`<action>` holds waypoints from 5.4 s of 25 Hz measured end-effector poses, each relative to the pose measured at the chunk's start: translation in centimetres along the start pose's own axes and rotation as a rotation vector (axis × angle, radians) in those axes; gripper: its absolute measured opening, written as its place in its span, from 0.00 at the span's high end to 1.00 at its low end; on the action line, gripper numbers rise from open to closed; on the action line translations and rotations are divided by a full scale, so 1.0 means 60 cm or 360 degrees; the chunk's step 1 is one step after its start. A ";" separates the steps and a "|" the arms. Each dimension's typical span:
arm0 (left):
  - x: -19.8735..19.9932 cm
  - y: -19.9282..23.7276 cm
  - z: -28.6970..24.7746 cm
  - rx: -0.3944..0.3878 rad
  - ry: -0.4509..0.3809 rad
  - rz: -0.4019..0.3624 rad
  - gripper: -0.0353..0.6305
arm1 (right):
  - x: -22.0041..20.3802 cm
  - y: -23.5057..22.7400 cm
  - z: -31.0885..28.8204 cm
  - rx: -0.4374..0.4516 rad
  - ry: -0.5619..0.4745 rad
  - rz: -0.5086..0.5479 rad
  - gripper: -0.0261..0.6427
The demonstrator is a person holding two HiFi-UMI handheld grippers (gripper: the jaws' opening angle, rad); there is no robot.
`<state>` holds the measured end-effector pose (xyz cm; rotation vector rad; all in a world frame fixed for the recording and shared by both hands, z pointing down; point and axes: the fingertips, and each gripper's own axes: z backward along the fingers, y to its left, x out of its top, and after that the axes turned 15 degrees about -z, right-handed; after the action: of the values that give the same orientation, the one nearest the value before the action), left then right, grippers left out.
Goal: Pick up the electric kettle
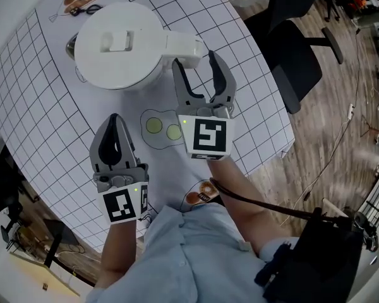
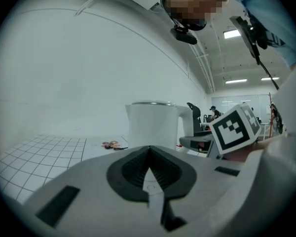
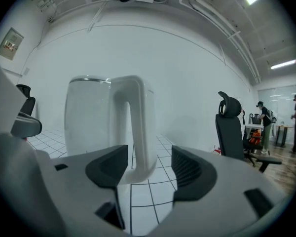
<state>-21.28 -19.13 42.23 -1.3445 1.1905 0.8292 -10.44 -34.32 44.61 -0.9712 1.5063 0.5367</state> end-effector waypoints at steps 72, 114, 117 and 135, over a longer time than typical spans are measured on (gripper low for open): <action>0.079 -0.085 -0.002 -0.0243 -0.0091 -0.0088 0.95 | 0.123 -0.247 0.083 -0.0412 -0.0437 -0.0343 0.92; 0.057 -0.133 0.005 -0.0355 -0.0055 -0.0182 0.95 | -0.048 -0.248 0.131 -0.0366 -0.0195 -0.0214 0.76; 0.058 -0.139 0.007 -0.0368 -0.0065 -0.0183 0.95 | -0.053 -0.244 0.141 -0.0358 -0.0164 -0.0203 0.73; 0.107 -0.155 0.017 -0.0424 -0.0254 -0.0092 0.95 | -0.043 -0.195 0.239 -0.0378 -0.0061 -0.0155 0.68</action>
<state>-10.63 -20.32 38.50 -1.4891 0.9359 1.0609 7.21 -28.62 46.69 -1.2043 1.3742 0.6706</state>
